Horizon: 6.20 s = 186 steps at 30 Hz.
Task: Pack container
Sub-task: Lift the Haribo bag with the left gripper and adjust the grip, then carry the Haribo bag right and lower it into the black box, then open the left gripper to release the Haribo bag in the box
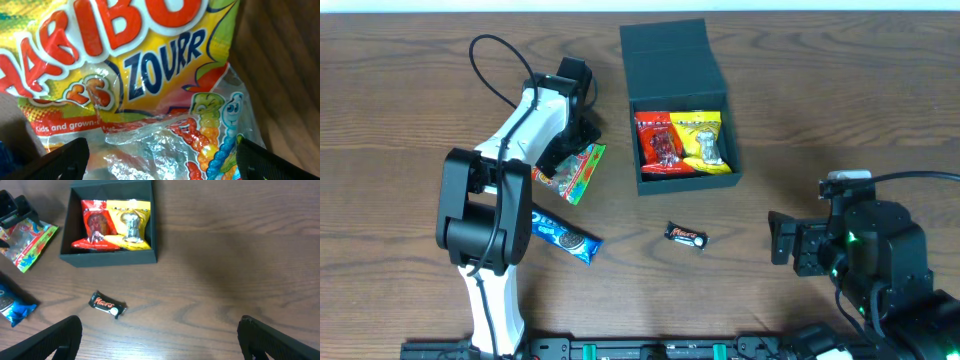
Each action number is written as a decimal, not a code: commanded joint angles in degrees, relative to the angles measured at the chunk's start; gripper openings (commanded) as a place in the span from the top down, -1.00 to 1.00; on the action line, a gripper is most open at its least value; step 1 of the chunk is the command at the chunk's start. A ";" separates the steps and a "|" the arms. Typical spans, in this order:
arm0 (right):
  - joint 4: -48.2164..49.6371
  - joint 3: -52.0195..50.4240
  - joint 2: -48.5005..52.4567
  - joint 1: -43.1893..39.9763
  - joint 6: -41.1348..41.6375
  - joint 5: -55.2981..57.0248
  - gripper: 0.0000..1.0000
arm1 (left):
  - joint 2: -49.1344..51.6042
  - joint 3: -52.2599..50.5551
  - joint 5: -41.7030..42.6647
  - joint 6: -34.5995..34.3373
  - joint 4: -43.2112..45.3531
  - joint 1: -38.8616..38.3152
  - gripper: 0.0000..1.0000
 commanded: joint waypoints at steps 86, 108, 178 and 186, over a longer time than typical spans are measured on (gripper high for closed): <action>-0.04 0.13 -0.04 0.22 0.59 0.61 -0.98 | 6.71 39.71 18.38 36.54 -14.10 -24.65 0.89; -0.04 0.13 -0.04 0.22 0.59 0.61 -0.99 | 12.72 44.24 10.71 38.12 -13.09 -28.41 0.88; -0.04 0.13 -0.04 0.22 0.59 0.61 -0.98 | 17.70 44.22 4.31 30.14 -3.04 -26.10 -0.91; -0.04 0.13 -0.04 0.22 0.59 0.61 -0.99 | 20.44 44.17 1.31 29.92 -4.37 -25.73 -0.91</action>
